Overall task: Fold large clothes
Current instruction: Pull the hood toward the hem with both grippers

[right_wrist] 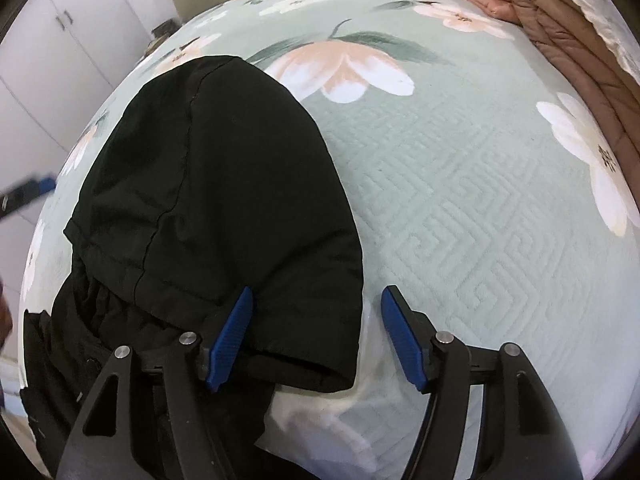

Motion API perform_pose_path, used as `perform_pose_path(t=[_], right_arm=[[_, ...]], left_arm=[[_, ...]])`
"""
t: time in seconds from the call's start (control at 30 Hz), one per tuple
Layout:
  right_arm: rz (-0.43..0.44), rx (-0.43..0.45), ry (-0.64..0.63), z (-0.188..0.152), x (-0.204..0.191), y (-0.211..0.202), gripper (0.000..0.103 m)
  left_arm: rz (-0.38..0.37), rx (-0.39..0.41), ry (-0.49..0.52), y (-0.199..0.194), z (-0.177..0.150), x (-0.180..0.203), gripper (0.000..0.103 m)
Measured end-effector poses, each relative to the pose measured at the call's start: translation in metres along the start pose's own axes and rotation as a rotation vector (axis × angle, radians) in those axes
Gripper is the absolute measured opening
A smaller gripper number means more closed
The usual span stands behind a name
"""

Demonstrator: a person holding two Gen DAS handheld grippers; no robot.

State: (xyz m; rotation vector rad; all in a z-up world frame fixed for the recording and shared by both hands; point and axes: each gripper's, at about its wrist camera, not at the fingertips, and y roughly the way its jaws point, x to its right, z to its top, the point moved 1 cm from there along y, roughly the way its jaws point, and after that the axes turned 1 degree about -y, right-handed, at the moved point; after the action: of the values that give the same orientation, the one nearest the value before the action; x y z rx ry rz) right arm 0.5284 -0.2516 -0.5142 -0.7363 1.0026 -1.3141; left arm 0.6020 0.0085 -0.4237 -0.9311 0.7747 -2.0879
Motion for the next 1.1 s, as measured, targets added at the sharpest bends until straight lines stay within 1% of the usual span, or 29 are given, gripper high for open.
perform_pose_path(t=[0.03, 0.07, 0.1, 0.13, 0.17, 0.2, 0.23, 0.33, 0.37, 0.4, 0.43, 0.47, 0.5, 0.53, 0.57, 0.63, 0.7, 0.73, 0.77, 0.83, 0.87, 0.9, 0.97, 1.03, 1.07, 1.1], right_arm=[[0.006, -0.021, -0.023, 0.006, 0.001, 0.003, 0.071], [0.015, -0.047, -0.051, 0.015, 0.004, 0.009, 0.074], [0.024, -0.064, -0.069, 0.022, 0.006, 0.011, 0.075], [0.041, -0.078, -0.081, 0.029, 0.009, 0.013, 0.077], [0.058, -0.082, -0.081, 0.034, 0.011, 0.014, 0.077], [0.089, -0.088, -0.074, 0.042, 0.015, 0.017, 0.077], [0.125, -0.096, -0.059, 0.051, 0.018, 0.021, 0.077], [0.21, -0.095, 0.0, 0.072, 0.022, 0.032, 0.077], [0.231, -0.087, 0.023, 0.08, 0.021, 0.036, 0.068], [0.236, -0.08, 0.024, 0.083, 0.018, 0.038, 0.059], [0.207, -0.076, 0.007, 0.085, 0.011, 0.038, 0.053], [0.168, -0.067, -0.022, 0.086, 0.006, 0.035, 0.044], [0.128, -0.047, -0.062, 0.083, -0.003, 0.027, 0.038], [0.086, -0.021, -0.096, 0.079, -0.011, 0.016, 0.031], [0.051, 0.003, -0.126, 0.075, -0.018, 0.005, 0.021], [0.011, 0.068, -0.179, 0.062, -0.036, -0.032, 0.018], [-0.037, 0.144, -0.229, 0.051, -0.058, -0.068, 0.017], [-0.063, 0.199, -0.255, 0.042, -0.071, -0.092, 0.016], [-0.076, 0.231, -0.27, 0.036, -0.076, -0.107, 0.016], [-0.124, 0.32, -0.316, 0.013, -0.098, -0.151, 0.015], [-0.139, 0.349, -0.328, -0.002, -0.11, -0.168, 0.015], [-0.154, 0.369, -0.336, -0.014, -0.117, -0.183, 0.015], [-0.189, 0.411, -0.354, -0.041, -0.133, -0.209, 0.015], [-0.237, 0.458, -0.372, -0.078, -0.148, -0.238, 0.015], [-0.254, 0.473, -0.377, -0.088, -0.155, -0.243, 0.014], [-0.287, 0.485, -0.387, -0.108, -0.161, -0.254, 0.014]], left_arm=[[0.001, -0.018, 0.005, 0.006, 0.004, -0.003, 0.058], [0.005, -0.054, 0.002, 0.017, 0.008, -0.009, 0.058], [-0.005, -0.098, -0.01, 0.031, 0.011, -0.015, 0.058], [-0.021, -0.125, -0.017, 0.039, 0.011, -0.018, 0.058], [-0.056, -0.158, -0.03, 0.048, 0.012, -0.022, 0.058], [-0.113, -0.185, -0.049, 0.056, 0.013, -0.025, 0.058], [-0.154, -0.203, -0.062, 0.062, 0.014, -0.026, 0.058], [-0.18, -0.216, -0.067, 0.074, 0.013, -0.025, 0.058], [-0.174, -0.224, -0.067, 0.077, 0.013, -0.026, 0.057], [-0.165, -0.226, -0.066, 0.079, 0.011, -0.025, 0.051], [-0.148, -0.219, -0.054, 0.079, 0.008, -0.023, 0.041], [-0.122, -0.212, -0.036, 0.076, 0.006, -0.022, 0.019], [-0.093, -0.196, -0.012, 0.068, 0.002, -0.019, 0.016], [-0.088, -0.181, -0.004, 0.063, 0.002, -0.019, 0.014], [-0.08, -0.159, 0.005, 0.051, -0.002, -0.016, 0.012], [-0.069, -0.124, 0.029, 0.026, -0.007, -0.008, 0.011], [-0.049, -0.074, 0.089, -0.013, -0.019, 0.013, 0.01], [-0.039, -0.058, 0.108, -0.025, -0.023, 0.02, 0.01], [-0.024, -0.029, 0.137, -0.047, -0.031, 0.033, 0.01], [-0.003, 0.013, 0.177, -0.088, -0.047, 0.053, 0.01], [0.004, 0.029, 0.185, -0.102, -0.055, 0.06, 0.01], [0.018, 0.052, 0.195, -0.122, -0.067, 0.07, 0.01], [0.03, 0.084, 0.202, -0.15, -0.087, 0.086, 0.01], [0.04, 0.114, 0.205, -0.18, -0.114, 0.104, 0.01], [0.047, 0.124, 0.21, -0.191, -0.128, 0.111, 0.01], [0.068, 0.135, 0.211, -0.206, -0.147, 0.12, 0.01]])
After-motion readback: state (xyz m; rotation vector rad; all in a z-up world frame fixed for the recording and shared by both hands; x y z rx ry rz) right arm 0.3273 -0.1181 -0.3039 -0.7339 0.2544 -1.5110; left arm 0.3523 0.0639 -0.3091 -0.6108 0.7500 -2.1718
